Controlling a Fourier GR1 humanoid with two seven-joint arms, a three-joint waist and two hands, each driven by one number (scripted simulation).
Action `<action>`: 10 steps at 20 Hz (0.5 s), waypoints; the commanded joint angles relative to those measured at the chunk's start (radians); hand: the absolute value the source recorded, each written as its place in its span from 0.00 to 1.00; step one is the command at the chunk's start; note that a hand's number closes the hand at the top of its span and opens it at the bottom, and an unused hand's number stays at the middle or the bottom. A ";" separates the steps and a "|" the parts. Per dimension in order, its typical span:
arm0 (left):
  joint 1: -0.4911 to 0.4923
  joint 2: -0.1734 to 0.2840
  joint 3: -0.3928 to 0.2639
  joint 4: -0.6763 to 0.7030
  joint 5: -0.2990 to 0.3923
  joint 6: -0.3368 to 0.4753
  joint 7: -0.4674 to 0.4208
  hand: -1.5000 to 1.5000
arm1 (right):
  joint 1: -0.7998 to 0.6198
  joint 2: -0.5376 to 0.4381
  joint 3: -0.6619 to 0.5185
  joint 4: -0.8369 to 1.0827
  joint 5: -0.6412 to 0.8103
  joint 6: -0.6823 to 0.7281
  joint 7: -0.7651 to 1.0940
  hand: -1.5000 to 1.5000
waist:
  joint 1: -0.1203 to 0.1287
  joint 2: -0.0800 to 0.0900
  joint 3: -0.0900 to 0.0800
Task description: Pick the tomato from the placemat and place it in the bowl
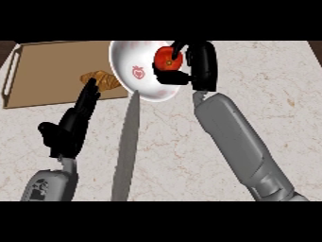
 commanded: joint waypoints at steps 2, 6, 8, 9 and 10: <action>0.012 -0.024 -0.027 -0.011 -0.020 0.013 -0.028 0.50 | -0.062 0.002 -0.069 0.224 -0.102 0.130 -0.166 1.00 | 0.017 0.007 0.001; -0.010 -0.015 -0.012 0.020 0.001 -0.012 -0.027 0.50 | -0.132 0.002 -0.117 0.326 -0.199 0.270 -0.220 0.00 | 0.019 0.010 0.000; -0.014 -0.010 -0.016 0.028 -0.024 0.001 -0.045 0.50 | -0.082 0.002 -0.114 0.365 -0.248 0.318 -0.348 0.00 | 0.028 0.014 0.001; -0.034 -0.011 -0.004 0.020 -0.010 0.000 -0.018 0.50 | -0.097 0.002 -0.129 0.383 -0.260 0.348 -0.393 0.00 | 0.028 0.014 0.001; -0.026 -0.003 -0.011 0.030 -0.015 -0.011 -0.020 0.50 | -0.137 0.002 -0.142 0.400 -0.293 0.347 -0.408 0.00 | 0.037 0.015 0.001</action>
